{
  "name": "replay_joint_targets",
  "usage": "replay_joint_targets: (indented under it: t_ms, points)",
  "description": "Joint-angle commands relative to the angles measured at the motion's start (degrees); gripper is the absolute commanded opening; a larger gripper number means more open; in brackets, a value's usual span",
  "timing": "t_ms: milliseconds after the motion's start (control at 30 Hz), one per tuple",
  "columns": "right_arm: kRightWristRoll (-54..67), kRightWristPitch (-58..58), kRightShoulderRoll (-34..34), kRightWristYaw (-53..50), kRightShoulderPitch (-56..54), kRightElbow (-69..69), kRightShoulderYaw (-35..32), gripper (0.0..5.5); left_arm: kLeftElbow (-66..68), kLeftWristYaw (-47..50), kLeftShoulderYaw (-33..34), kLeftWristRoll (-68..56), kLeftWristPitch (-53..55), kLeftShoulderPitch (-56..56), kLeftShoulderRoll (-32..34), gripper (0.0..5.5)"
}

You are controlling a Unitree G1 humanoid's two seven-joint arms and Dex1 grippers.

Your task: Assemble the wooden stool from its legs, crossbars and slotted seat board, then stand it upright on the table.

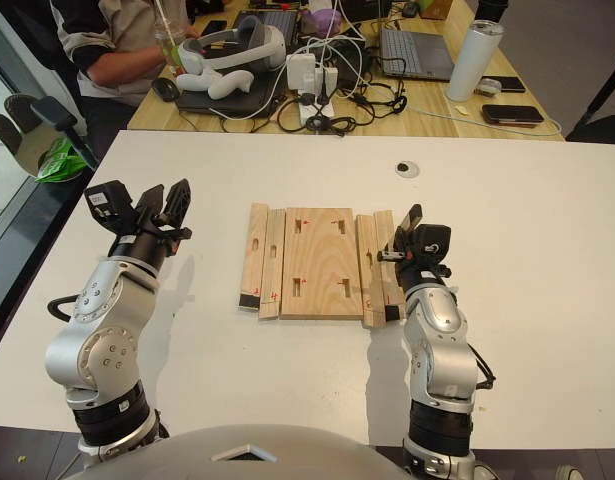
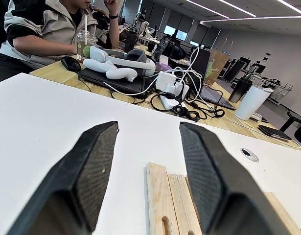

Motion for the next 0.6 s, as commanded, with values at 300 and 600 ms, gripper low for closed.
replay_joint_targets:
  t_ms: [300,600]
  points:
    - [1.9,7.6,-2.4,0.8,0.9,1.8,0.7,0.4,0.9,0.6,0.3,-0.5,0.0,-0.7,0.4,2.31]
    - [1.0,4.6,-4.6,1.5,-1.4,8.3,1.8,0.4,1.9,0.6,-0.2,-0.3,-0.4,-1.5,0.3,2.31]
